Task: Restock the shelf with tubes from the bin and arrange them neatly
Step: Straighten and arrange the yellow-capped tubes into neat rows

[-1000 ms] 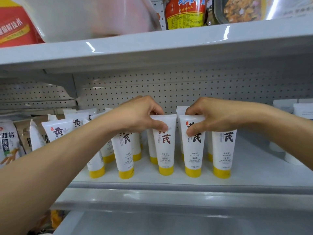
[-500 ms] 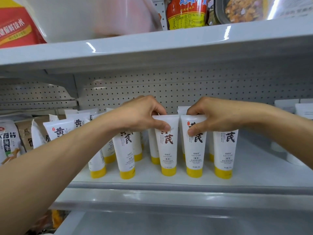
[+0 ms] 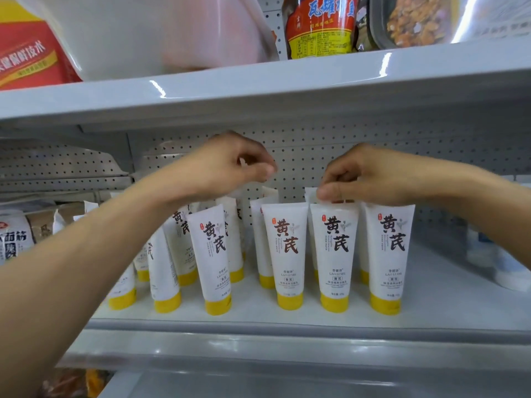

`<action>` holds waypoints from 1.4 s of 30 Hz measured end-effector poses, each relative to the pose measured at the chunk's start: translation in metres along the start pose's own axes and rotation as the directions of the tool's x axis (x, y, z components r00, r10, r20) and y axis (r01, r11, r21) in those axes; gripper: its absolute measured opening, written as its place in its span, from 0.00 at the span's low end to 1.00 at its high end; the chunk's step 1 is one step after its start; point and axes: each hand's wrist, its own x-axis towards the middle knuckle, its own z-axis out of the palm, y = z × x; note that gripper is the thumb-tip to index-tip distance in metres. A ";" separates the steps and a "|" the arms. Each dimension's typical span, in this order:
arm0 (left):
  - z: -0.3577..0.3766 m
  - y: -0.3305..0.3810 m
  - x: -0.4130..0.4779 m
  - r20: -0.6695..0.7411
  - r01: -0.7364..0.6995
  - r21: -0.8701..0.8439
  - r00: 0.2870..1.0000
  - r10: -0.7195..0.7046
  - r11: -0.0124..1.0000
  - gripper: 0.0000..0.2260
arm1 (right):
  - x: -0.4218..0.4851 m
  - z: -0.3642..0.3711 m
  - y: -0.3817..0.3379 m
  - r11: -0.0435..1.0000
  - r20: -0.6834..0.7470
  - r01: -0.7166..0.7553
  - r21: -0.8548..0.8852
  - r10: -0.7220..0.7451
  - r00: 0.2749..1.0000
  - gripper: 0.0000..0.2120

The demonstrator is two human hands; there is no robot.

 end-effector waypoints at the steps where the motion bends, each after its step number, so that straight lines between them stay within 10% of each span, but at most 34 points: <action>1: -0.008 -0.004 0.002 -0.002 -0.003 0.026 1.000 0.003 1.000 0.06 | 0.003 -0.004 0.002 1.000 -0.050 0.012 0.000 -0.012 0.999 0.08; 7: -0.011 -0.020 0.013 0.377 0.025 0.148 0.923 -0.080 0.989 0.11 | 0.031 -0.011 0.015 0.989 0.005 -0.025 -0.147 0.026 1.000 0.05; 42: 0.033 -0.019 0.051 0.361 -0.031 0.120 0.932 -0.015 0.992 0.06 | 0.049 0.006 0.017 0.990 0.186 -0.048 -0.133 0.073 0.980 0.04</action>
